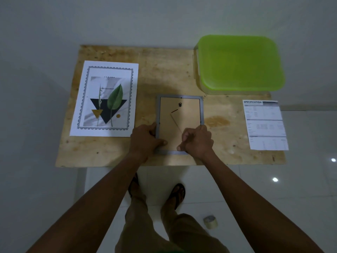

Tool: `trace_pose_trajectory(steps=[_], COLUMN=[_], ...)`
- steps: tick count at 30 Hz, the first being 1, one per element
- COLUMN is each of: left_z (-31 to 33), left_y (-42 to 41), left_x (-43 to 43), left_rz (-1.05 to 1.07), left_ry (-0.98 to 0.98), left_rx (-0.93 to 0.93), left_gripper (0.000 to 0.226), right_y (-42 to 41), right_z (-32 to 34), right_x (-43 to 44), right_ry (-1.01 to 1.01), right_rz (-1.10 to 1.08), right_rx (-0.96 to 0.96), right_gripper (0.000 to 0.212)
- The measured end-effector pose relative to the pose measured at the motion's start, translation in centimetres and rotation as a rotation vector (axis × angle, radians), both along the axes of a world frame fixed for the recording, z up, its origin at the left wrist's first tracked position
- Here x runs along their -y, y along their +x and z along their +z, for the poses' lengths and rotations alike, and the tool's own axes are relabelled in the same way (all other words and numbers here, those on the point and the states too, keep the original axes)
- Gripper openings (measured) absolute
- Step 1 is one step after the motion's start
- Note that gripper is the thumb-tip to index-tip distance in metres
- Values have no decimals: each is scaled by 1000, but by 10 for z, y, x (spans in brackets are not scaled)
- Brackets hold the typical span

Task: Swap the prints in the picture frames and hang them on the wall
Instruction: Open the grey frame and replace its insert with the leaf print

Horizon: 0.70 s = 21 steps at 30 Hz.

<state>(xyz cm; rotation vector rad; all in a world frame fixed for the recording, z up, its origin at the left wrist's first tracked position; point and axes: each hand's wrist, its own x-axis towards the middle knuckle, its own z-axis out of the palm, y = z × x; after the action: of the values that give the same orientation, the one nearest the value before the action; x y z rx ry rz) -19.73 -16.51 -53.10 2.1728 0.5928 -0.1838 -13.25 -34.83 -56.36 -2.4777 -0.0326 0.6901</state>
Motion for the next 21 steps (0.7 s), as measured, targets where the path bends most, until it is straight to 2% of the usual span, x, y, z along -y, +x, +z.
trace_pose_trajectory(steps=[2, 4, 8, 10, 12, 14, 17, 19, 21], left_z=[0, 1, 1, 0, -2, -4, -7, -8, -8], left_y=[0, 0, 0, 1, 3, 7, 15, 19, 24], left_x=[-1, -1, -1, -2, -4, -7, -11, -12, -12], left_rz=[1, 11, 1, -1, 1, 38, 129, 167, 200], left_ry=[2, -9, -7, -25, -49, -76, -87, -90, -92], left_rx=[-4, -6, -10, -14, -15, -3, 1, -4, -20], left_gripper=[57, 60, 60, 53, 46, 53, 47, 39, 25], right_y=[4, 7, 4, 1, -2, -1, 9, 17, 24], right_z=[1, 4, 11, 10, 8, 11, 13, 13, 15], right_x=[-4, -4, 3, 10, 20, 27, 35, 37, 39], right_ry=[-19, -62, -121, -47, 160, 305, 288, 291, 294], right_rz=[13, 41, 82, 122, -26, -331, -675, -756, -775], right_rx=[-37, -42, 13, 58, 137, 183, 120, 50, -6], right_gripper=[45, 43, 48, 50, 40, 25, 12, 10, 19])
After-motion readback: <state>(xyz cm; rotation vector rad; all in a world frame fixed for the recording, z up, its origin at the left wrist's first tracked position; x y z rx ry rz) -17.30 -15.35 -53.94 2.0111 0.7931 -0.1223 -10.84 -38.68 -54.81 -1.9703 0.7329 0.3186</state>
